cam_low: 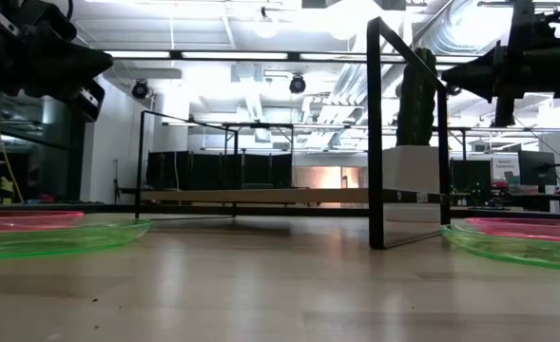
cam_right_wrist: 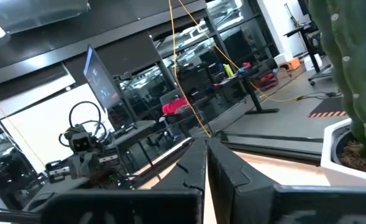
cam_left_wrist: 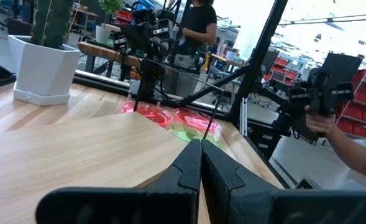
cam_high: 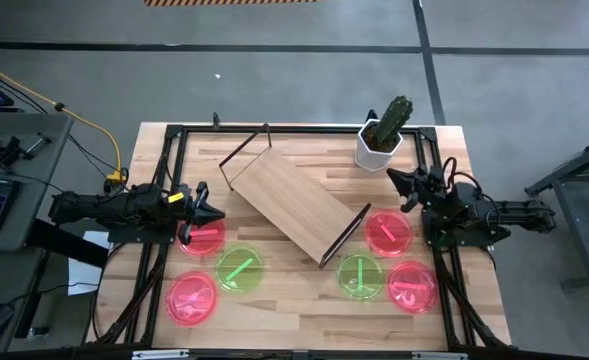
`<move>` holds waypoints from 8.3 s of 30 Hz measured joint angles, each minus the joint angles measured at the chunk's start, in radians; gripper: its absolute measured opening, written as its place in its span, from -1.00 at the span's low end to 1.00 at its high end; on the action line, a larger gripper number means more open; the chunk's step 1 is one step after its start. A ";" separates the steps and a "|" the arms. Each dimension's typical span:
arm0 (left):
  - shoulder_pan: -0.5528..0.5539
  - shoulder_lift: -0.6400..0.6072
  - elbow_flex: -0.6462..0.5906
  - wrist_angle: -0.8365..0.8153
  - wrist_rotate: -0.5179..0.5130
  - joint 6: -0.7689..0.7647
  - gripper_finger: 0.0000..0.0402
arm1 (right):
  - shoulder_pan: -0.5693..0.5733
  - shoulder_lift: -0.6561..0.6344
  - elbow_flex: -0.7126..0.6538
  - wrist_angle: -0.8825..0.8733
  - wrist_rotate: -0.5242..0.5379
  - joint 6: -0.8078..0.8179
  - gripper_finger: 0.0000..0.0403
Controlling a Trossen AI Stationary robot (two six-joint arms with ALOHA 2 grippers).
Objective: Place and stack plates onto a shelf
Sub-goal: Put the green plate on the shelf
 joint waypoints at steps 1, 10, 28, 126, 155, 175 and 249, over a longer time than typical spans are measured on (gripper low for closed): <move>0.000 0.000 0.000 0.016 -0.015 0.001 -1.00 | 0.000 0.000 0.000 -0.001 -0.007 0.005 -1.00; 0.000 0.113 0.004 0.302 -0.172 0.018 -1.00 | 0.000 0.000 0.000 -0.002 -0.016 -0.006 -1.00; -0.019 0.842 0.572 -0.431 -0.121 0.084 -0.97 | 0.000 0.000 0.000 0.093 -0.007 -0.111 -1.00; 0.434 1.197 0.749 -0.254 -0.248 0.311 -1.00 | 0.000 0.000 0.000 0.019 0.050 -0.099 -1.00; 0.389 1.349 0.751 -0.233 -0.365 0.268 -1.00 | 0.000 0.000 0.000 0.004 0.051 -0.089 -1.00; 0.154 1.357 0.747 -0.264 -0.662 0.021 -1.00 | 0.000 0.000 0.000 0.004 0.051 -0.090 -1.00; 0.188 1.731 1.179 -0.442 0.091 0.978 -1.00 | 0.000 0.006 0.000 -0.007 0.091 -0.097 -1.00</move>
